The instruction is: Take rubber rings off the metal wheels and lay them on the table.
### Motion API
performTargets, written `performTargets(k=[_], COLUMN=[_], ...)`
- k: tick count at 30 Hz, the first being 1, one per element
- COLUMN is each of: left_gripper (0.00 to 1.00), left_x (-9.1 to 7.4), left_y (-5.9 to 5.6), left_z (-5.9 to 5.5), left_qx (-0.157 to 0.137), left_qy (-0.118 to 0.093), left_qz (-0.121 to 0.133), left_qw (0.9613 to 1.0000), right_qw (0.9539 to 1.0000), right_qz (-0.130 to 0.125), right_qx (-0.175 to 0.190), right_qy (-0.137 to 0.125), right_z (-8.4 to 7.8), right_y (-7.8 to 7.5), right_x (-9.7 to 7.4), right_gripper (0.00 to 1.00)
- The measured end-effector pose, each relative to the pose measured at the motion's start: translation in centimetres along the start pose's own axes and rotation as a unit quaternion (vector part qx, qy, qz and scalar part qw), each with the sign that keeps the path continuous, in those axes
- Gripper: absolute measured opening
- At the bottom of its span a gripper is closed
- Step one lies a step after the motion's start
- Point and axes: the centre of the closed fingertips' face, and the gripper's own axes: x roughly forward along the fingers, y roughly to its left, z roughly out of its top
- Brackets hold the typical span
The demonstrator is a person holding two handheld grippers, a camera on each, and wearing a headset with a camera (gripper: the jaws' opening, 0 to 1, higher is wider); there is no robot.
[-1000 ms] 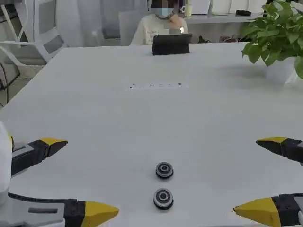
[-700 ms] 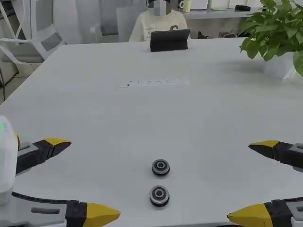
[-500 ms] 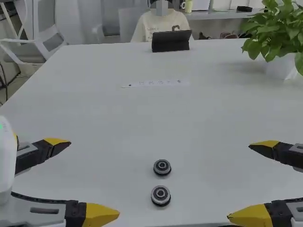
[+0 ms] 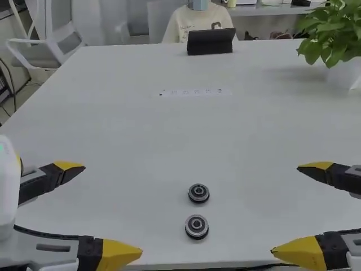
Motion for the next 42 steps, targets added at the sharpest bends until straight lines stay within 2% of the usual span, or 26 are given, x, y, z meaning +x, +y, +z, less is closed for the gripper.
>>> performTargets(k=[9,21,34,42], left_gripper=[0.99,0.99,0.99,0.99], left_x=[0.6,1.9,3.1,4.1], left_y=[0.2,0.3,0.7,0.8], left_z=[-0.3,-0.6,-0.6,-0.7], left_qx=[-0.002,0.002,0.009,0.014], left_qy=[0.004,0.010,0.002,-0.002], left_qz=[-0.003,-0.019,-0.029,-0.036], left_qw=[1.0000,0.9998,0.9995,0.9993], right_qw=[1.0000,0.9999,0.9999,0.9997], right_qz=[0.004,0.004,0.011,0.022], right_qx=[0.004,0.010,0.009,0.008], right_qy=[0.007,0.001,0.001,-0.001], right_z=[-0.8,-1.1,-1.5,-1.7], right_y=[-0.1,-0.6,-1.0,-1.2], right_x=[0.7,1.6,2.9,4.4], right_gripper=[0.99,0.99,0.99,0.97])
